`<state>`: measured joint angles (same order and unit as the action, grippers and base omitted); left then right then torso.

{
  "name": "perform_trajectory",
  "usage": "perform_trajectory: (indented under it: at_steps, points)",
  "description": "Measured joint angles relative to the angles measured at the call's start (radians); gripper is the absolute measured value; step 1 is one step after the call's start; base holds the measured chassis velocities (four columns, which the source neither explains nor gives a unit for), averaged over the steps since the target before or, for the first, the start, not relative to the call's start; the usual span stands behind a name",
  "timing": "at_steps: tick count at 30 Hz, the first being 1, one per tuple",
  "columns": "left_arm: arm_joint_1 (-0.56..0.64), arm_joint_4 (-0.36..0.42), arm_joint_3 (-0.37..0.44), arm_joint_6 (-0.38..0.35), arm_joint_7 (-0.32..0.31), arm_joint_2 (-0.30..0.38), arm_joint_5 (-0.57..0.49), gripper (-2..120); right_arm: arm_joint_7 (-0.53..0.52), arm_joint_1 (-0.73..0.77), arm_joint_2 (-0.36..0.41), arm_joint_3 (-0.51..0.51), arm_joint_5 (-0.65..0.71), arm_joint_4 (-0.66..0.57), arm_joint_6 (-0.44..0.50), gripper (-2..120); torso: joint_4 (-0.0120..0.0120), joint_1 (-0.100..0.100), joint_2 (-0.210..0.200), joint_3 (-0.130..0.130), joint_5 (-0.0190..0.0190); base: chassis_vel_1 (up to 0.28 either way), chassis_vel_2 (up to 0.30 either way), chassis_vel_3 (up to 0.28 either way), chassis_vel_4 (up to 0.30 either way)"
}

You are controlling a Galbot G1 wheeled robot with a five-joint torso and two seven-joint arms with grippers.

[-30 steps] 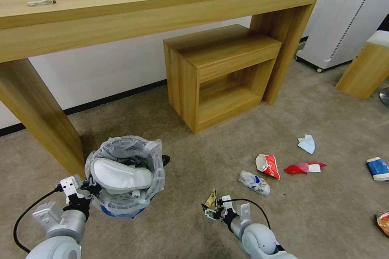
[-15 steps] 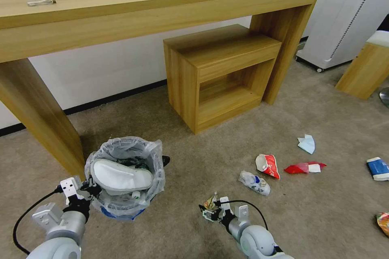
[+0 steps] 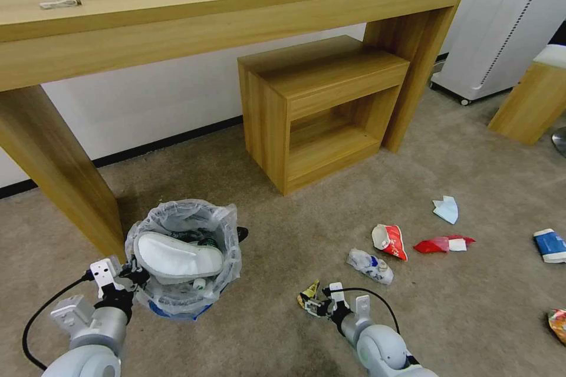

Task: Pick up the trash bin and place the garbage on the floor into it.

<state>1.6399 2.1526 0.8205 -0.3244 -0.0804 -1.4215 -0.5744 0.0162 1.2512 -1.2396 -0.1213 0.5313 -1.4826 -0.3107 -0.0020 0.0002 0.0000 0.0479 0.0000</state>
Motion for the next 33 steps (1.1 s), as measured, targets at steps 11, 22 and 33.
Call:
perform_trajectory:
  at_steps: [11, 22, 33]
  points:
    - [0.007, 0.006, 0.001, 0.003, 0.001, 0.005, -0.006, 1, -0.020, 0.000, -0.023, 0.000, -0.010, 0.023, -0.013, 68, 0.0000, 0.000, 0.000, 0.000, 0.0000, 0.000, 0.000, 0.000, 0.000]
    - [0.007, 0.002, 0.002, 0.006, 0.003, 0.014, -0.012, 1, -0.021, -0.010, -0.041, 0.004, -0.017, 0.040, -0.015, 53, 0.0001, 0.000, 0.000, 0.000, 0.0000, 0.000, 0.000, 0.000, 0.000]
    - [0.000, -0.011, 0.002, 0.007, 0.003, 0.021, -0.017, 1, -0.029, -0.022, -0.048, 0.006, -0.023, 0.061, -0.008, 25, 0.0000, 0.000, 0.000, 0.000, 0.0000, 0.000, 0.000, 0.000, 0.000]
